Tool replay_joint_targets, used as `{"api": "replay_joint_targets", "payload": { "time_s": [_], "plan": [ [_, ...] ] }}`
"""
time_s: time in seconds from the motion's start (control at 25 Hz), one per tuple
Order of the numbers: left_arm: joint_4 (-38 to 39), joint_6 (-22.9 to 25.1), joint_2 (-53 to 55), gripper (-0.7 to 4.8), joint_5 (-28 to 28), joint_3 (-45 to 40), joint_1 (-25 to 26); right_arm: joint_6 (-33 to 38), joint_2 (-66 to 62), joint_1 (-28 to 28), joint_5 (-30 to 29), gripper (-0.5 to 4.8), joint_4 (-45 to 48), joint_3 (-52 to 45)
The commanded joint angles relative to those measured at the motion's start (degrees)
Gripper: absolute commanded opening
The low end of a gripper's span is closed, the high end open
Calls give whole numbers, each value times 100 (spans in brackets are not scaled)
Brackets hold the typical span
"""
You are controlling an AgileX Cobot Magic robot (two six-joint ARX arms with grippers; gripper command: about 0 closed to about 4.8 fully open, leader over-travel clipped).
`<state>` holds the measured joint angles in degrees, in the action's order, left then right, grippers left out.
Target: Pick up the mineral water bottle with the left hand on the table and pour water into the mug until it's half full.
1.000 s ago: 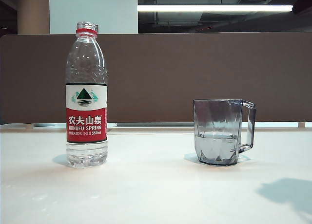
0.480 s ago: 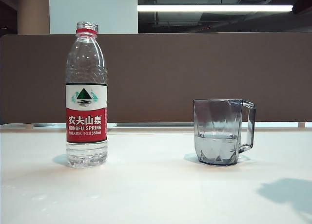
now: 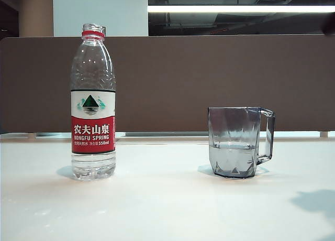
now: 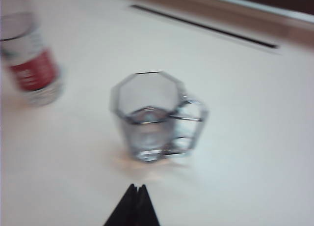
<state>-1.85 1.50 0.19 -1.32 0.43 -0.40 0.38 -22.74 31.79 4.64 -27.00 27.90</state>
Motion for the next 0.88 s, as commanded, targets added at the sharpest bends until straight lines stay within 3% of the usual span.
{"api": "replay_joint_targets", "payload": {
  "time_s": [0.04,0.2,0.36,0.68,0.88],
  "plan": [
    [-35,17,4,-5,0,17,-9,-4,461,-457,149,-1,1598,-776],
    [-37,17,4,-5,0,17,-9,-352,1060,-1182,120,-1,2527,-1539],
    [-35,17,4,-5,0,17,-9,-365,1622,-1961,125,-1,2603,-2004],
    [-37,17,4,-5,0,17,-9,-363,2229,-2653,125,-1,2649,-2420],
    [-37,17,4,-5,0,17,-9,-363,2271,-2865,125,-1,3222,-2695]
  ]
}}
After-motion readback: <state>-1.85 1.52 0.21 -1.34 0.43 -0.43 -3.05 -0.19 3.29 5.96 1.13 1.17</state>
